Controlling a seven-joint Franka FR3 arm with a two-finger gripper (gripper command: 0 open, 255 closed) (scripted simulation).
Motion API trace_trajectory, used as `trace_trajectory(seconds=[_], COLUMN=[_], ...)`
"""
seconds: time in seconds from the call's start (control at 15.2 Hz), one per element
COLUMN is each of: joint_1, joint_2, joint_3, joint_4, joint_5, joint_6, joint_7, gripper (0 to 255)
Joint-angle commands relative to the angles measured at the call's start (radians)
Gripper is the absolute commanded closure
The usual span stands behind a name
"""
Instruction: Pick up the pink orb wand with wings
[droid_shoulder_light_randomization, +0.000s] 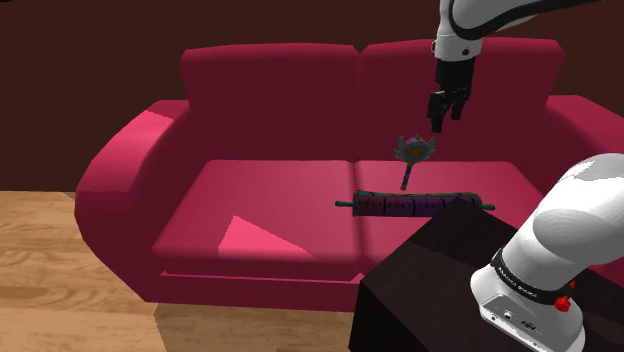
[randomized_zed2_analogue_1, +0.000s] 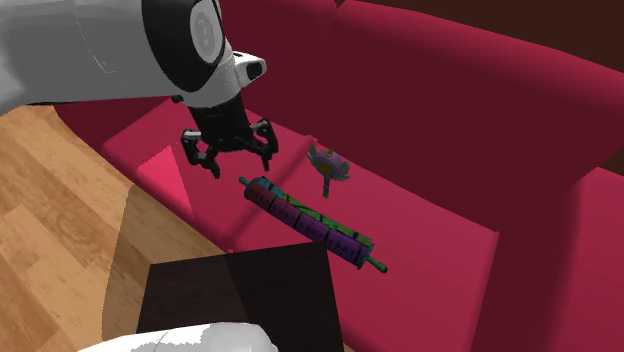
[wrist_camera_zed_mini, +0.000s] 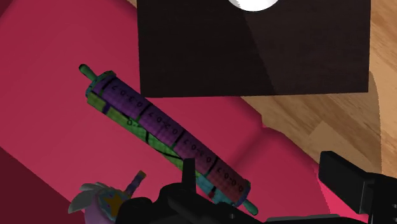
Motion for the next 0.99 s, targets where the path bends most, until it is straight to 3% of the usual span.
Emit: trace_trajectory(seconds=[0.0, 0.53, 0.92], joint_1=[-0.01, -0.027, -0.023], joint_2=[0.037, 0.271, 0.493], joint_3=[-0.037, -0.179, -0.269], joint_4=[-0.016, 0.026, 0.12], joint_5=[-0.033, -0.102, -0.072], joint_6=[0.068, 0.321, 0.493], joint_7=[-0.053, -0.253, -0.423], gripper=[0, 0, 0])
